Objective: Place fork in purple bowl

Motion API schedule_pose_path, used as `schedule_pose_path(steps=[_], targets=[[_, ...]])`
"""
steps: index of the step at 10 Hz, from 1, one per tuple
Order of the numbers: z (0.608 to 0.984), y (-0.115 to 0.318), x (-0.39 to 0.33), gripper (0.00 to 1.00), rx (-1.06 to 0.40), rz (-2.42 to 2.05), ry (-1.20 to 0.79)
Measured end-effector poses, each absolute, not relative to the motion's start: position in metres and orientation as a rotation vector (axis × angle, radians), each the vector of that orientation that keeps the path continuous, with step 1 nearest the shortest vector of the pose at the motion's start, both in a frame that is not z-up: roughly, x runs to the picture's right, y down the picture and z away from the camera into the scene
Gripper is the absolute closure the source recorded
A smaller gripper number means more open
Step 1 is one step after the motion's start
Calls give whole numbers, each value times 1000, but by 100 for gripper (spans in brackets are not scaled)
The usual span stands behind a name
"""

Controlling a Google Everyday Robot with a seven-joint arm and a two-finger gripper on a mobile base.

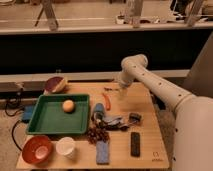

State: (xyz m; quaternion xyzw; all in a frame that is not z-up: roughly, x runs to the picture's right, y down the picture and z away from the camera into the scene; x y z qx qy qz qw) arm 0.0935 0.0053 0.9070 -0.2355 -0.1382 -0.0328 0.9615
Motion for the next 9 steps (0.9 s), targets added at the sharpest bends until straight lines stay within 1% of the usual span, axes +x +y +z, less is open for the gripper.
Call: schedule_pose_path(steps=[2,5,9], targets=[[936,-4,98,20,-470,-74,-284],[958,-15,97,20,-483,-94,-285],[985,-3,100,20,-526,-94,-283]])
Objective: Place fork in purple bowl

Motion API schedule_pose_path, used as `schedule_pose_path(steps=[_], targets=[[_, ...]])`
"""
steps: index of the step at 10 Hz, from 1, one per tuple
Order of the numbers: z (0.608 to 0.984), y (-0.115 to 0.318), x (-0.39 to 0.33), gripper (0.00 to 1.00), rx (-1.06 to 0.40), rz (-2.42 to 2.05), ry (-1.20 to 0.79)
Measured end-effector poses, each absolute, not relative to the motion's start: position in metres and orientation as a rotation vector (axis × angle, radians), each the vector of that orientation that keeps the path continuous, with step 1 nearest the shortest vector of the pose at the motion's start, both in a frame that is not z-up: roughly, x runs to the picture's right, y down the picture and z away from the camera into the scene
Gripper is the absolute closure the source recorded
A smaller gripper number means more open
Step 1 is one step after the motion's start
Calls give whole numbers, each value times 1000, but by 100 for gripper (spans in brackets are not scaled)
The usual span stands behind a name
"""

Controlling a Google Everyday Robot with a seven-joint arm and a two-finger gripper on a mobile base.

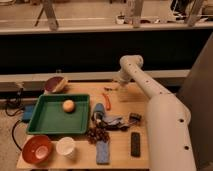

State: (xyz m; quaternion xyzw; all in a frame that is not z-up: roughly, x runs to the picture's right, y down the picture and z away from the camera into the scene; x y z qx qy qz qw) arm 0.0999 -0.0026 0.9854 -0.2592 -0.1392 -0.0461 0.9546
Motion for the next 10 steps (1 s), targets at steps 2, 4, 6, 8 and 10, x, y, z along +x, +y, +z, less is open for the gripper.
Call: schedule_pose_path(steps=[2,4,6,8,10], targets=[[992,0,104,20,-538,-88,-280],[999,2,109,20,-558,-77,-269],[1007,7,110,20,-590,-63,-263],[1012,11,111,20,-606,-49,-262],[1016,14,110,29,-621,-36,-264]])
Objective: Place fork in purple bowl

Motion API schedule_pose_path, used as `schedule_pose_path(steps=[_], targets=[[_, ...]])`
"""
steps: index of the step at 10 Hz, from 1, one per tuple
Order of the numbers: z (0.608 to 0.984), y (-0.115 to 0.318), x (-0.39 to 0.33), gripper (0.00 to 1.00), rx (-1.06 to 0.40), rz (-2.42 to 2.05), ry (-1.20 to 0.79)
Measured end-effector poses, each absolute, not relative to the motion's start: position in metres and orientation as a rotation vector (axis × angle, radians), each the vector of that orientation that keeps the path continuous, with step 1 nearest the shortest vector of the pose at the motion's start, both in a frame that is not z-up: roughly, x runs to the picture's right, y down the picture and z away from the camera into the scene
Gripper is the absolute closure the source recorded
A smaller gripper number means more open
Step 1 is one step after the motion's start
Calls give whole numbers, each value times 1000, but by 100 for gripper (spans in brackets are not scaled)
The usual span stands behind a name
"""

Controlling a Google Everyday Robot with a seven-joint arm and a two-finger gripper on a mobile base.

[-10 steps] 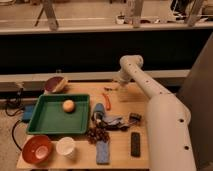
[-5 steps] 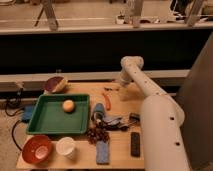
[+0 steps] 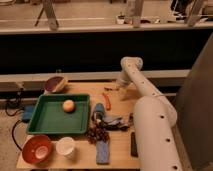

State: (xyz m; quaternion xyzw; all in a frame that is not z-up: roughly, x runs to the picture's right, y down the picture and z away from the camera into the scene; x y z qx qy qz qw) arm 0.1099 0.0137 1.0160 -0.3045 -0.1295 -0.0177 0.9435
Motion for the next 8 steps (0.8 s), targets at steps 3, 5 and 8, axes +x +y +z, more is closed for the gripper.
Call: schedule_pose_path(steps=[3,5,8], targets=[[1020,21,109,58,-640,-21,-258],[1021,22,109,62,-643,-20,-255],[1019,26,107,62,-654,-29,-251]])
